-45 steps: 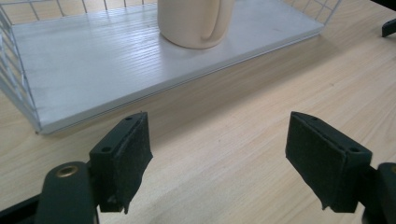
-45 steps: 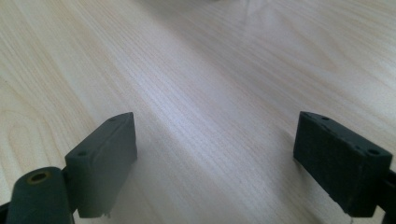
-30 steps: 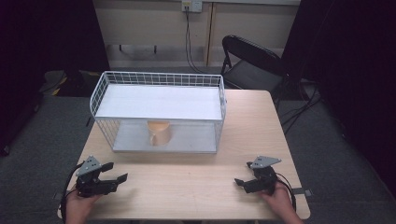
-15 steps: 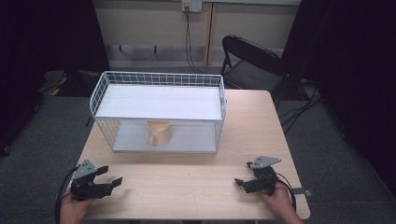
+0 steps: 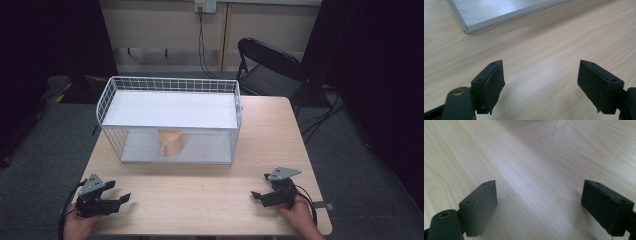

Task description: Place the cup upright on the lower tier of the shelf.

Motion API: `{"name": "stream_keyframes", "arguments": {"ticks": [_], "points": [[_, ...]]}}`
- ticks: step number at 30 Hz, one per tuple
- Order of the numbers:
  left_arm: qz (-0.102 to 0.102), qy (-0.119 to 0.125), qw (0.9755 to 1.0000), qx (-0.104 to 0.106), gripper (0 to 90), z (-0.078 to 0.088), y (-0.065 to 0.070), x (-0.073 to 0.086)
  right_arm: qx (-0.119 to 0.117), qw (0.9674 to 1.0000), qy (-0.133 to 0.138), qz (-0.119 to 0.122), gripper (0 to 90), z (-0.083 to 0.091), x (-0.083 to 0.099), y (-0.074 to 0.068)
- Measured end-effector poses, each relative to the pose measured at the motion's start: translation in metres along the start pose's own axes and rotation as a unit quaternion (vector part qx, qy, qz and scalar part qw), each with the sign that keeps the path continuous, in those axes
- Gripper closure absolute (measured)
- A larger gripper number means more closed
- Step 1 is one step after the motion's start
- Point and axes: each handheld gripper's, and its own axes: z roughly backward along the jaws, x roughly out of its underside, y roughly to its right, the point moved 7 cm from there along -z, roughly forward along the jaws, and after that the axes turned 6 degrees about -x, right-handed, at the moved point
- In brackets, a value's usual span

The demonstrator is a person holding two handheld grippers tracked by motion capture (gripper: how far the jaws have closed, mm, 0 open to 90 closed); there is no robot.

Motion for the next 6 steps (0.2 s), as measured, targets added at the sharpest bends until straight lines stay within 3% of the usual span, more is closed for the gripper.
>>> {"name": "stream_keyframes", "arguments": {"ticks": [6], "points": [[-0.002,-0.006,1.0,0.005,21.1,-0.0023,0.0036,0.0008,0.0,1.0,0.0,0.0,12.7,0.0,0.0,0.0]]}}
